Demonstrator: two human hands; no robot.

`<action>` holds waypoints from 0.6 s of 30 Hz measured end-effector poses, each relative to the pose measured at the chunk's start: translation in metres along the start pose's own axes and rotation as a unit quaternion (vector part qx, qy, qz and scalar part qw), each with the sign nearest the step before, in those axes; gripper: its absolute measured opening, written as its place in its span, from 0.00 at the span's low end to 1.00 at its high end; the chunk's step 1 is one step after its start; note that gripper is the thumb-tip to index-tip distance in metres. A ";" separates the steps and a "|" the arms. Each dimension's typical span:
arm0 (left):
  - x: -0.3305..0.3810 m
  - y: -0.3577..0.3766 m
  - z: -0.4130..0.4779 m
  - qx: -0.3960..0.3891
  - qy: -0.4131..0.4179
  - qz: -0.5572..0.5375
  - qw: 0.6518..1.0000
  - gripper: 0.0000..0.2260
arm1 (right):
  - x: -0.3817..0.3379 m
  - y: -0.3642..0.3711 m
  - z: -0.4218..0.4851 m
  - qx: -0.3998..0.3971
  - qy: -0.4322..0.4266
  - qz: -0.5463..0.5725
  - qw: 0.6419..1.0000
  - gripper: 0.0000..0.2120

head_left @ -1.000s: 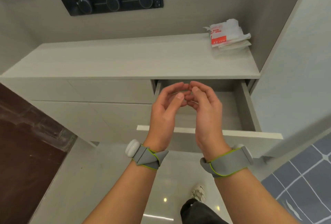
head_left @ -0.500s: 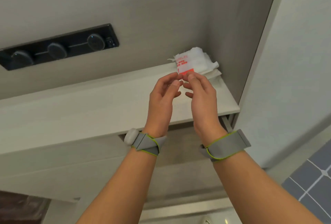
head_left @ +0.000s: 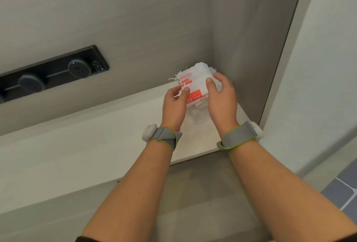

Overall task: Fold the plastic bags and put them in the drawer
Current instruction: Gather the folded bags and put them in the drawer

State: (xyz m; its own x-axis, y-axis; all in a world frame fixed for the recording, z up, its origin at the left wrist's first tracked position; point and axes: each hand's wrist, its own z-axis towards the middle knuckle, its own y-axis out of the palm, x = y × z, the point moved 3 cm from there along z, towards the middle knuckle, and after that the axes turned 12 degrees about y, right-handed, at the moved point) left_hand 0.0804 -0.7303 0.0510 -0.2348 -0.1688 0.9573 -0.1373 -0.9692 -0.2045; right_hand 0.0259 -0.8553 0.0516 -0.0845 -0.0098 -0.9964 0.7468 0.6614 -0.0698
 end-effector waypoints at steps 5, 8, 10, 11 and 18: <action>-0.031 0.010 0.027 -0.040 -0.049 0.076 0.995 0.28 | 0.014 0.009 0.030 0.040 -0.012 -0.155 0.987 0.25; -0.034 0.018 0.037 -0.050 -0.046 0.056 0.996 0.22 | 0.026 0.017 0.042 0.036 0.019 -0.265 0.963 0.28; -0.033 0.021 0.044 -0.049 -0.041 0.043 0.997 0.17 | 0.029 0.021 0.046 0.042 0.032 -0.295 0.954 0.27; -0.032 0.022 0.047 -0.048 -0.039 0.036 0.997 0.16 | 0.030 0.022 0.048 0.043 0.037 -0.298 0.953 0.26; -0.044 0.020 0.041 -0.018 -0.037 0.002 0.999 0.17 | 0.032 0.021 0.047 0.031 0.052 -0.267 0.962 0.23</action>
State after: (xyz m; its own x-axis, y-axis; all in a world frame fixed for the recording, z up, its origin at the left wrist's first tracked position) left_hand 0.1277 -0.7492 0.0134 -0.1644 -0.1859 0.9687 -0.1710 -0.9618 -0.2136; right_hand 0.0694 -0.8770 0.0163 -0.5292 -0.2588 -0.8081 0.6166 0.5369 -0.5757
